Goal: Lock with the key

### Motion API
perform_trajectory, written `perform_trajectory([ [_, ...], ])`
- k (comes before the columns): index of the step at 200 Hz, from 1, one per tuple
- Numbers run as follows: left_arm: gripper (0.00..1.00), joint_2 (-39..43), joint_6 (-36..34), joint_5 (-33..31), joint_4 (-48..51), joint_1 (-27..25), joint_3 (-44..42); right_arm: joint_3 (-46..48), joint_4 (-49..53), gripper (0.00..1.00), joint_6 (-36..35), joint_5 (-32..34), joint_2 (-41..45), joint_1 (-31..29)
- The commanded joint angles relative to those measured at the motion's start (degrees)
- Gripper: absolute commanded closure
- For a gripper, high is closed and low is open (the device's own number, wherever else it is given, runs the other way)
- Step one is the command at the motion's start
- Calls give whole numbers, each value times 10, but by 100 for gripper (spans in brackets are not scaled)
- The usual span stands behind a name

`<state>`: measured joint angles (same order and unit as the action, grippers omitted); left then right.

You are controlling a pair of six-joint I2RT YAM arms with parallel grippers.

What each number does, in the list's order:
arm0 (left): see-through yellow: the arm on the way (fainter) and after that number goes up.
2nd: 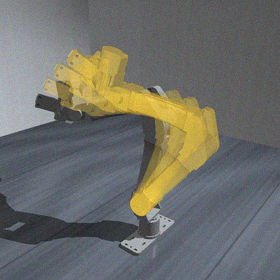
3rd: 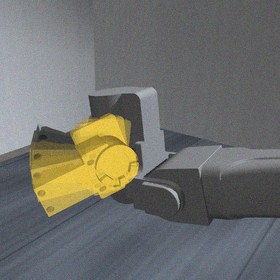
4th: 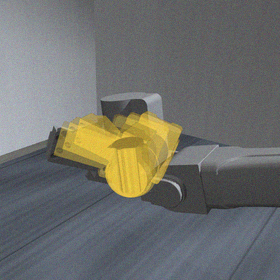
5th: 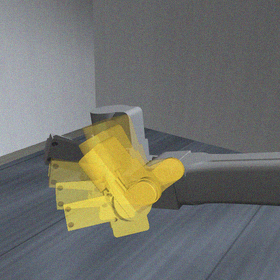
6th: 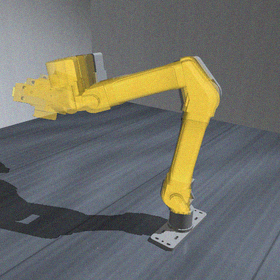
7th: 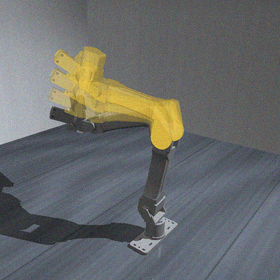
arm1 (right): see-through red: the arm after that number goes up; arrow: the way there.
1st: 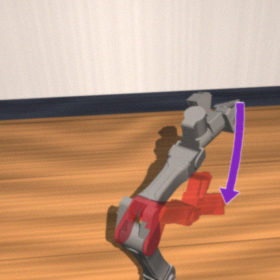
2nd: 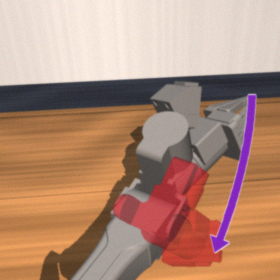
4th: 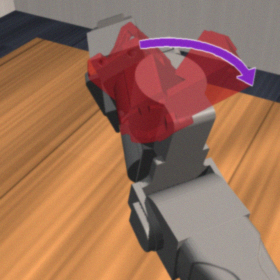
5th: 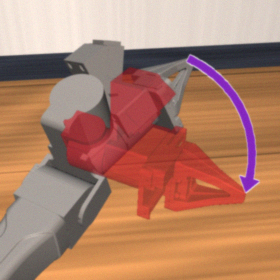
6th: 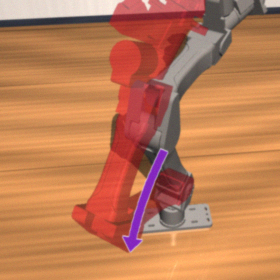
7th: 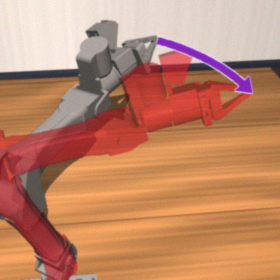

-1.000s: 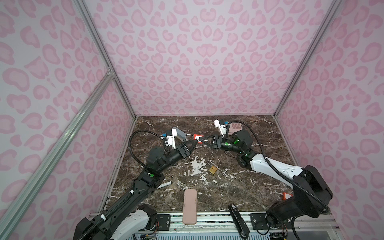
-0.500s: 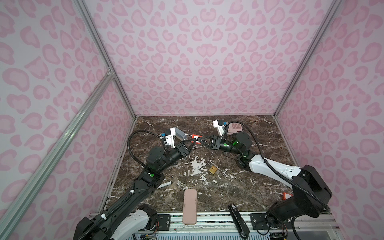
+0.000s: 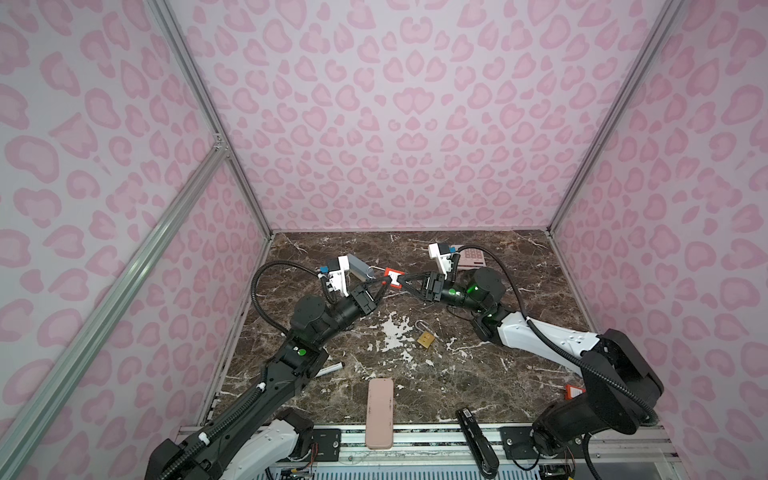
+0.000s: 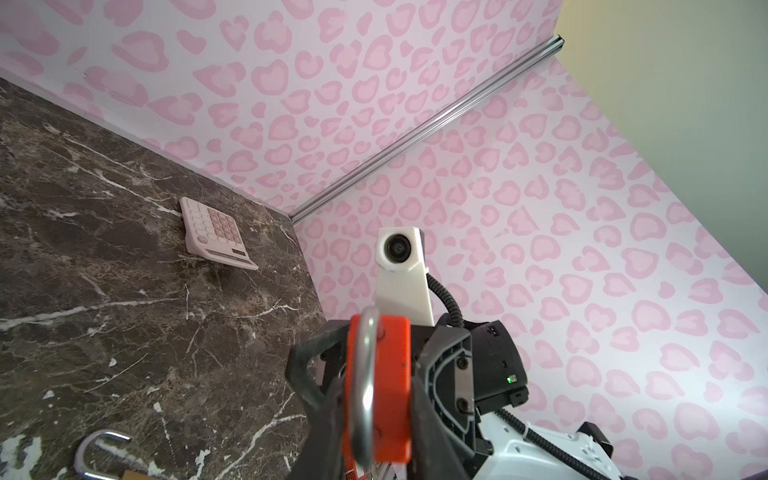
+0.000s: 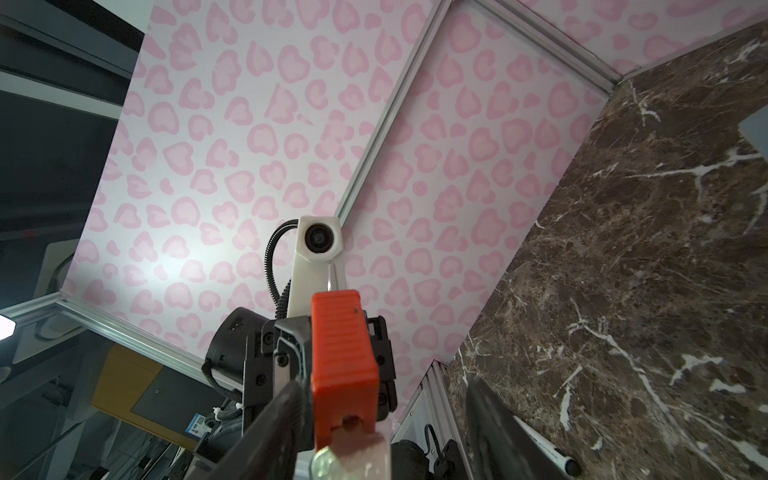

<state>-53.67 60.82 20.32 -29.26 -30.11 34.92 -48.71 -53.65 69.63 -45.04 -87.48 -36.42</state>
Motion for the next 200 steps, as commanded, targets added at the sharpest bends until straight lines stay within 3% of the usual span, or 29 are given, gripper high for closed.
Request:
perform_trajectory([
  [1,91,4,-6,-5,-25,0,-1,14,-72,37,37,0,-10,7],
  [63,92,7,-7,-5,-20,0,-2,38,-94,38,55,-1,-9,19],
  [167,92,4,-10,-5,-16,0,2,45,-88,60,53,-14,-3,12],
  [200,92,6,-10,-7,-13,0,1,42,-80,61,49,-22,0,7],
])
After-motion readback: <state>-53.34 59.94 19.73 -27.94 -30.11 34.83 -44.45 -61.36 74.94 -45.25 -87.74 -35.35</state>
